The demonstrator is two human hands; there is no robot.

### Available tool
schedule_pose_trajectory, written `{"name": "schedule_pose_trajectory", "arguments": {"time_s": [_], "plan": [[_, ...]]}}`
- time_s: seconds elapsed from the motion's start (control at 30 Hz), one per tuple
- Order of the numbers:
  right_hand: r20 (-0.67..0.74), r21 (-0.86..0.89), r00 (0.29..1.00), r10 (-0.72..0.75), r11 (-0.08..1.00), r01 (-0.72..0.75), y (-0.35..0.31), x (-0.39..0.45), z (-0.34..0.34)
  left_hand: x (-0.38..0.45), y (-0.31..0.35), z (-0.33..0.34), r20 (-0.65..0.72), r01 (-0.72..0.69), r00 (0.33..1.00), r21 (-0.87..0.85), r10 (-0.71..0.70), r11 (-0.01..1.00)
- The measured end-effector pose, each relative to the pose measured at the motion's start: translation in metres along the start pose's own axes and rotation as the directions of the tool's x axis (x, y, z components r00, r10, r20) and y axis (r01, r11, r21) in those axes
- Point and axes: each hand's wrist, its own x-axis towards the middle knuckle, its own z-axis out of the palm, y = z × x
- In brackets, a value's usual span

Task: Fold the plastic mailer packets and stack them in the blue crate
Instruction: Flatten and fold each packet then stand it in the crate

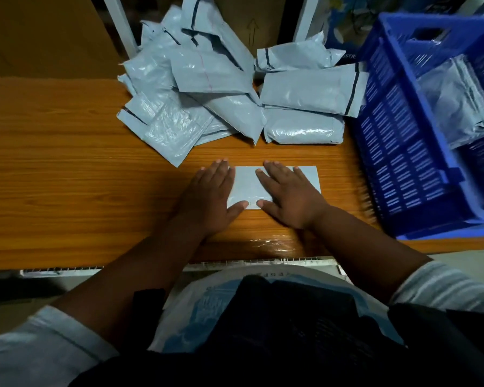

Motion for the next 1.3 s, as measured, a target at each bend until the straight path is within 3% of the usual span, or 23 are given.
{"name": "schedule_pose_trajectory", "arguments": {"time_s": [0.13, 0.3, 0.43, 0.57, 0.67, 0.87, 1.03, 1.2, 1.3], "plan": [[-0.129, 0.007, 0.980, 0.150, 0.989, -0.150, 0.007, -0.001, -0.017, 0.002, -0.035, -0.005, -0.060, 0.076, 0.995, -0.009, -0.076, 0.997], [-0.002, -0.029, 0.948, 0.317, 0.948, -0.317, -0.008, 0.037, -0.041, 0.016, -0.033, -0.014, -0.224, 0.068, 0.970, -0.125, -0.095, 0.990], [-0.041, 0.235, 0.886, 0.463, 0.866, -0.441, -0.010, 0.040, -0.052, 0.030, -0.020, -0.035, -0.271, 0.031, 0.959, -0.206, -0.088, 0.978], [0.130, 0.486, 0.788, 0.602, 0.654, -0.580, -0.011, 0.026, -0.072, 0.051, -0.007, -0.067, -0.346, -0.079, 0.938, -0.310, -0.035, 0.947], [0.089, 0.660, 0.758, 0.647, 0.532, -0.531, -0.004, 0.016, -0.091, 0.078, 0.011, -0.094, -0.366, -0.130, 0.931, -0.327, 0.001, 0.936], [-0.135, 0.687, 0.668, 0.732, 0.554, -0.469, 0.045, -0.006, -0.174, 0.156, 0.066, -0.155, -0.431, -0.213, 0.900, -0.313, 0.061, 0.926], [-0.317, 0.664, 0.602, 0.732, 0.625, -0.410, 0.117, -0.030, -0.242, 0.225, 0.132, -0.197, -0.409, -0.279, 0.899, -0.262, 0.156, 0.924], [-0.356, 0.627, 0.571, 0.740, 0.642, -0.442, 0.195, -0.059, -0.278, 0.279, 0.200, -0.208, -0.326, -0.302, 0.921, -0.252, 0.214, 0.919], [-0.367, 0.560, 0.563, 0.741, 0.659, -0.502, 0.238, -0.073, -0.286, 0.303, 0.234, -0.197, -0.293, -0.256, 0.940, -0.270, 0.175, 0.928]]}}
